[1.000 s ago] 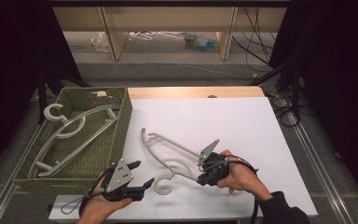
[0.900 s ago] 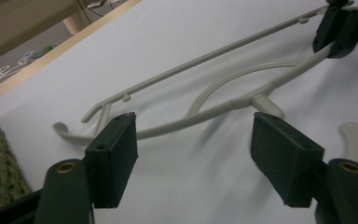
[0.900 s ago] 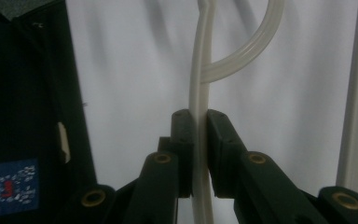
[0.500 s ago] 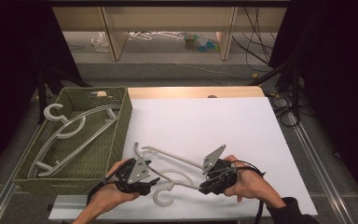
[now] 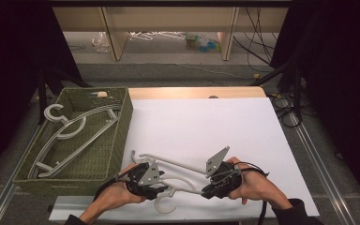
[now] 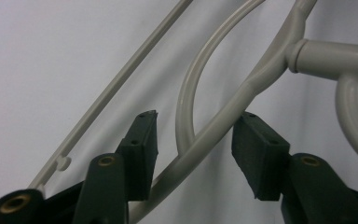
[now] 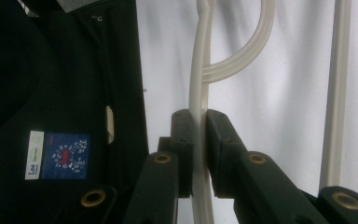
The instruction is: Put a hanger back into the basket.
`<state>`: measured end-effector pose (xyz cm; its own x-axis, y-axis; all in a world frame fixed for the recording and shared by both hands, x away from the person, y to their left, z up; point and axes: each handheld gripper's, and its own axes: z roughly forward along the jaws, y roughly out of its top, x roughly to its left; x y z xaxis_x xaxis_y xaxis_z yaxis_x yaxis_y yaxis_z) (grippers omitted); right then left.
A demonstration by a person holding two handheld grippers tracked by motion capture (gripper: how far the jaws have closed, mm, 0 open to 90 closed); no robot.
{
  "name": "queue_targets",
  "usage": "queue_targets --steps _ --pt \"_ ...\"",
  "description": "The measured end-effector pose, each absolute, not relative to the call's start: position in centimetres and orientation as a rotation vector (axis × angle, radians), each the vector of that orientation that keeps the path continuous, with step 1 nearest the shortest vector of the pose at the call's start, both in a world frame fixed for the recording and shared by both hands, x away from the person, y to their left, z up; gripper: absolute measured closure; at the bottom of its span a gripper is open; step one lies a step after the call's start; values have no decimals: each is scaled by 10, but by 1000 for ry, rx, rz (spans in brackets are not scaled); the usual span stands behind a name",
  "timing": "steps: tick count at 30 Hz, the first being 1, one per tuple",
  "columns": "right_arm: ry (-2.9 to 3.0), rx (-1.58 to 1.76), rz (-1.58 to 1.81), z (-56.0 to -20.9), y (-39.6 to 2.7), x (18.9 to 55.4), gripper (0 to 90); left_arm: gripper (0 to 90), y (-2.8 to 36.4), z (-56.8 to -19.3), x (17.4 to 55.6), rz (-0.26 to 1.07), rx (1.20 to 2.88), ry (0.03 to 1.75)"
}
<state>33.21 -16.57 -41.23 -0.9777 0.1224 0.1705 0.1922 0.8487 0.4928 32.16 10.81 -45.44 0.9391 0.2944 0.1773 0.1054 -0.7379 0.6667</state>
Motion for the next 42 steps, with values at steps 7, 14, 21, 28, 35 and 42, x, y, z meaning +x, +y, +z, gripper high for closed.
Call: queue_targets --steps 7,14,21,28,35,42 --pt "-2901 -225 -786 -412 -168 334 822 637 103 -450 320 375 2432 166" --pt "-2910 -240 -841 -410 -175 340 792 695 103 -436 314 394 2429 105" --pt "-2941 -284 -863 -410 -179 345 728 753 100 -427 308 377 2436 82" --pt "-2957 -397 -939 -407 -182 348 606 752 100 -424 310 349 2404 213" --pt "-3005 -665 -1115 -389 -185 350 412 772 102 -415 319 311 2329 336" --pt "-2956 -834 -1355 -376 -195 354 345 789 111 -416 329 253 2298 504"
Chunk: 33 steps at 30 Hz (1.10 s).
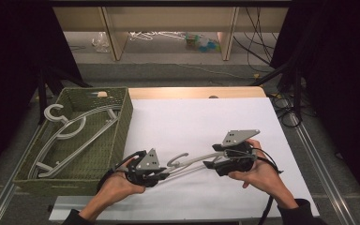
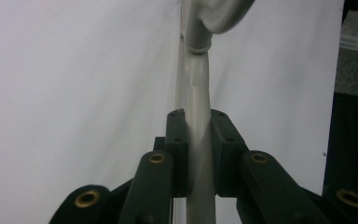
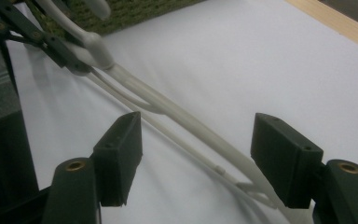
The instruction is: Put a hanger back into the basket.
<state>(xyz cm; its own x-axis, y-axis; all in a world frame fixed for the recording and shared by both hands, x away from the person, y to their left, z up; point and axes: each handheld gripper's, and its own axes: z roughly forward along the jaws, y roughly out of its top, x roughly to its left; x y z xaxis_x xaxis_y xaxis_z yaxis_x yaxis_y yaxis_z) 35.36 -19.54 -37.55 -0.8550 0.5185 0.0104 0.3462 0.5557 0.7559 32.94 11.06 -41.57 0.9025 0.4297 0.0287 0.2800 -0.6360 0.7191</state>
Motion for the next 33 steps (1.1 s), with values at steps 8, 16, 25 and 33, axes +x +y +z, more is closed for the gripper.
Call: queue_targets --steps 8,16,25,33 --pt "2601 719 1179 -385 -192 339 344 790 122 -406 332 233 2287 549" --pt "2558 767 1237 -395 -193 332 325 790 137 -391 331 249 2214 603" --pt "2459 859 1293 -404 -202 329 275 790 153 -374 329 258 2096 649" --pt "2487 867 1275 -408 -204 326 257 789 180 -330 329 318 1965 667"
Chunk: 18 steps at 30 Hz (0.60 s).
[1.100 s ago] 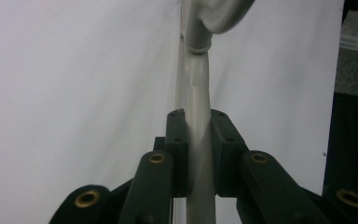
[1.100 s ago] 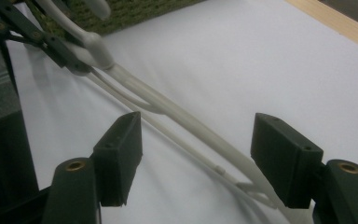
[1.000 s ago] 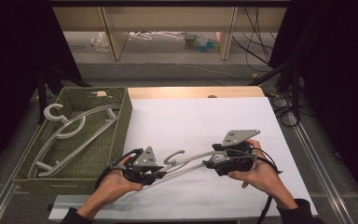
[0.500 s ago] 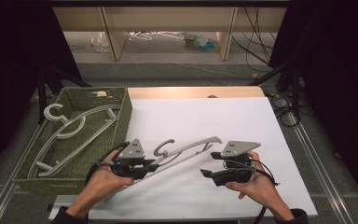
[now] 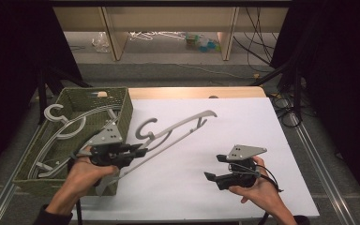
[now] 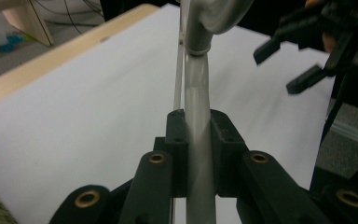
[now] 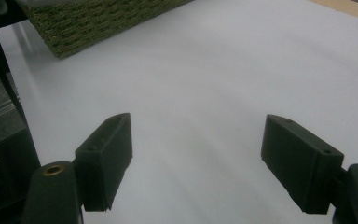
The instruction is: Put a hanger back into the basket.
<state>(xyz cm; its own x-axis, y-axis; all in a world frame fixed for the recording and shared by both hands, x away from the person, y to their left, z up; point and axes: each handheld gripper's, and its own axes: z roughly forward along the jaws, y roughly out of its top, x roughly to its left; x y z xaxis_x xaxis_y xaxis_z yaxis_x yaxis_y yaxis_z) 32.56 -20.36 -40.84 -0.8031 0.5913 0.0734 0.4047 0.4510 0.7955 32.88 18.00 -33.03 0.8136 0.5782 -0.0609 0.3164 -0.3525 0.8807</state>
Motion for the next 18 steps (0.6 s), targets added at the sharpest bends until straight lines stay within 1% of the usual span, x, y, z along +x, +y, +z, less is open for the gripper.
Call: queue_targets --steps 2,3,5,6,10,14,18 --pt "2491 863 1267 -409 -203 325 256 789 184 -324 327 323 1941 669" --pt "2503 859 1270 -410 -203 323 257 789 192 -311 324 355 1923 672" --pt "2496 859 1275 -411 -203 322 251 790 200 -300 322 372 1903 683" --pt "2498 865 1273 -411 -203 321 249 790 204 -295 321 369 1900 689" --pt "2502 862 1271 -412 -203 322 250 790 220 -277 321 425 1902 696" --pt "2506 860 1268 -412 -203 322 251 790 240 -268 325 492 1893 735" --pt "2506 864 1265 -413 -204 323 251 790 265 -267 333 545 1885 786"
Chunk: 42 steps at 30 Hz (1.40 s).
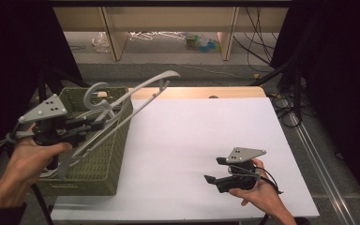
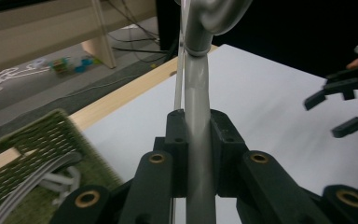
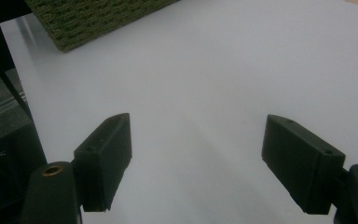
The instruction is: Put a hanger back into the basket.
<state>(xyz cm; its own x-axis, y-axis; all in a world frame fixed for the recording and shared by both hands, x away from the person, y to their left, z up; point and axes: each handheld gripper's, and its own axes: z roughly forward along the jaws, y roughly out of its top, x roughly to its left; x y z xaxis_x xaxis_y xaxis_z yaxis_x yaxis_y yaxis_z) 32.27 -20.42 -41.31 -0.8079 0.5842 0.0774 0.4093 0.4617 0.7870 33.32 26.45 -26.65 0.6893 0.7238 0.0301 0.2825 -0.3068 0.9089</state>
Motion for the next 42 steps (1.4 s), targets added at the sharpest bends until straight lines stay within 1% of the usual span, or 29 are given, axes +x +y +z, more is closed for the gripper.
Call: queue_targets --steps 3,6,8,12,19,22,28,33,37,40,42 --pt "2504 867 1266 -413 -204 323 251 790 274 -269 337 547 1873 810" --pt "2498 869 1267 -413 -205 323 251 790 292 -276 345 577 1873 840" --pt "2495 875 1272 -413 -205 323 250 790 295 -277 346 577 1870 851" --pt "2504 860 1269 -414 -204 323 249 790 313 -289 356 606 1873 886" --pt "2511 868 1263 -414 -203 323 248 790 332 -302 365 656 1930 932" --pt "2515 865 1262 -414 -204 323 248 789 347 -311 368 683 1960 957" --pt "2527 853 1260 -416 -202 324 250 789 362 -325 372 664 1970 1026" --pt "2525 861 1254 -416 -203 323 250 789 373 -335 376 644 2026 1057" --pt "2519 859 1255 -416 -203 324 250 789 378 -339 380 625 2049 1065" --pt "2520 861 1254 -416 -204 324 250 788 377 -342 384 610 2034 1074" --pt "2519 860 1256 -416 -204 324 252 788 375 -348 392 582 2039 1089"
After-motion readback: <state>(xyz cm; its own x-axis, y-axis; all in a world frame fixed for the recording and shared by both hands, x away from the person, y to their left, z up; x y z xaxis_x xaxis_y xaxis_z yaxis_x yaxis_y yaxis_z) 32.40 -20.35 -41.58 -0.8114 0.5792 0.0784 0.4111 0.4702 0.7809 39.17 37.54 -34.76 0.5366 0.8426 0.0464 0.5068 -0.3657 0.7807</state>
